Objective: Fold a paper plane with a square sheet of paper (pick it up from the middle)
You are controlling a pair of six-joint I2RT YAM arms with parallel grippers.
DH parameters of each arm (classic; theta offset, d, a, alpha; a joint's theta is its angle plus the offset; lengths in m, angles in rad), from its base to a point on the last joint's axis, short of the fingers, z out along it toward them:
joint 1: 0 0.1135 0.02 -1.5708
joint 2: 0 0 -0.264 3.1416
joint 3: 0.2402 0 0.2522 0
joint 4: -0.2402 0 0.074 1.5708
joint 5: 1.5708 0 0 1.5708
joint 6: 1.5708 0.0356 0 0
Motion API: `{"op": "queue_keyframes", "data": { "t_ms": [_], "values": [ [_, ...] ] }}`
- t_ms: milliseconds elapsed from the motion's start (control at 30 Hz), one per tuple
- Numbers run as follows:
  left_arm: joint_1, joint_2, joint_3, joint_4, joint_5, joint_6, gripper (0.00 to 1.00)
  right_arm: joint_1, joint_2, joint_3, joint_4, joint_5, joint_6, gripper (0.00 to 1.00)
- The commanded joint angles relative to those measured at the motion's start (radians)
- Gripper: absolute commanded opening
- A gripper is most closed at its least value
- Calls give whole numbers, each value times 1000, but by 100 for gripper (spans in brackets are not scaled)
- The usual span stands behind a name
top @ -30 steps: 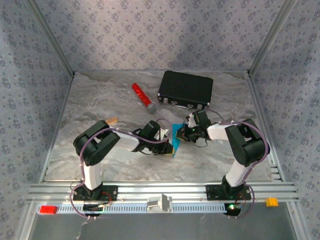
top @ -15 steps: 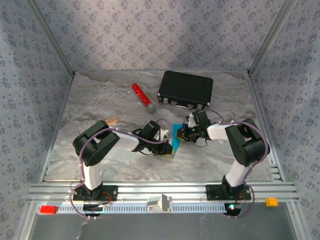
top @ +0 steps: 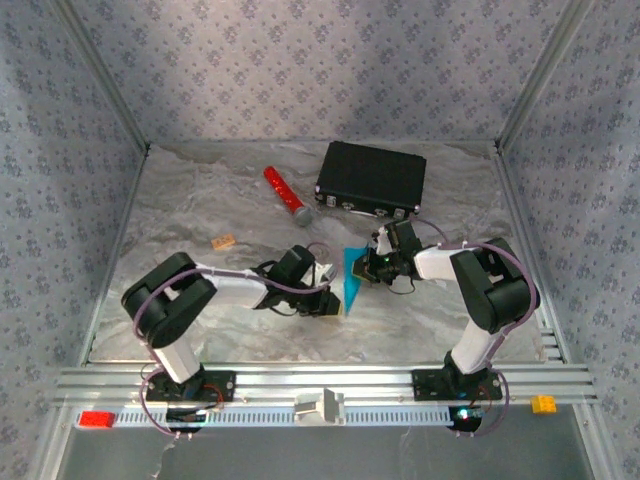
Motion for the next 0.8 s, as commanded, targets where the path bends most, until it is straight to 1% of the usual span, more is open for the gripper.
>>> {"op": "queue_keyframes", "data": {
  "t_ms": [0, 100, 233, 400, 767],
  "values": [
    [1, -50, 21, 18, -47, -19, 11, -6, 23, -18, -117, 129, -25, 9],
    [4, -18, 78, 54, -32, -33, 10, -8, 20, -17, -116, 128, -24, 9],
    [3, 83, 177, 60, 11, -32, 9, -7, 24, -18, -112, 126, -22, 9],
    [3, 169, 223, 116, 10, -68, 10, -7, 25, -18, -111, 122, -20, 9],
    [0, 236, 301, 57, 26, -25, 11, -7, 22, -17, -114, 123, -18, 9]
  ]
}}
